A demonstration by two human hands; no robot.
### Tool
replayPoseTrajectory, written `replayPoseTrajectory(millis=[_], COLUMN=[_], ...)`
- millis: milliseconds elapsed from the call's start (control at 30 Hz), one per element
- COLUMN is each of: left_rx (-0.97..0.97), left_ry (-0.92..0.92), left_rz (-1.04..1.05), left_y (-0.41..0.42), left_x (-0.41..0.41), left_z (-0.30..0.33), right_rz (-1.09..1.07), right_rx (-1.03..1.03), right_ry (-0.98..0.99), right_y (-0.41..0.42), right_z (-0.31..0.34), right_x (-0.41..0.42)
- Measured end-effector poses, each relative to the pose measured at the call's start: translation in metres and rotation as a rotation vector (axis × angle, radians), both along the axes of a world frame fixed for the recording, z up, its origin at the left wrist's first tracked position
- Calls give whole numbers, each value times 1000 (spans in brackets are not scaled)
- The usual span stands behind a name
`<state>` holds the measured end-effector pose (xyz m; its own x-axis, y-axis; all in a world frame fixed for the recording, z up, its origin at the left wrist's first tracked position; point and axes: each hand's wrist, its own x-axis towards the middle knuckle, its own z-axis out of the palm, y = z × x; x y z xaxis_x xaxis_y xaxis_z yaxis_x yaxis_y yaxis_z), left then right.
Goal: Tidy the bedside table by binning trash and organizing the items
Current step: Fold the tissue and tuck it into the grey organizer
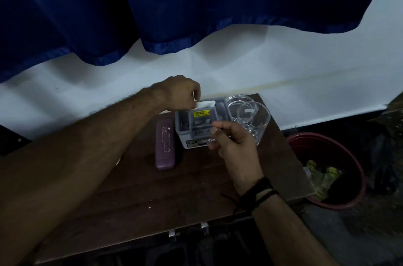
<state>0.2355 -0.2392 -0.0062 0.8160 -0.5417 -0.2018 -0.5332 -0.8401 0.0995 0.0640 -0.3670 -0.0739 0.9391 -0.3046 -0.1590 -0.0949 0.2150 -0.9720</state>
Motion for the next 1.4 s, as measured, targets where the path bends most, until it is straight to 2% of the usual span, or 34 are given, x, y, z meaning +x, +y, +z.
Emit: replayPoseTrajectory(millis=[567,700,833,900,967,1067,1167,1400], left_rx=[50,-62,-150,-246,-378,-515,-512,-582], left_ry=[-86,-115,-116,-98,-55,97,145,131], left_rz=[28,44,32,55,113,194,232,290], left_y=[-5,-8,-18,-26,-38,-57,-72,-81], left_x=[-21,-61,-106,-122,-134,-146,-150,-145], left_z=[-5,4,9,8,4,-9,-20,-32], right_rz=[-10,-4,-171,-255,-297,-213,-90,-35], right_rx=[-2,-129,-336,-419,-511,-647,-685,-788], right_ry=[-15,-103,-356,-416,-378,-194,-30,55], right_y=[-8,-18,-39,-57,-77,-93,-93,-81], right_z=[3,19,30,34,33,15,-7,-31], right_x=[-4,-17,-37,-47,-53,-53,-42,-5])
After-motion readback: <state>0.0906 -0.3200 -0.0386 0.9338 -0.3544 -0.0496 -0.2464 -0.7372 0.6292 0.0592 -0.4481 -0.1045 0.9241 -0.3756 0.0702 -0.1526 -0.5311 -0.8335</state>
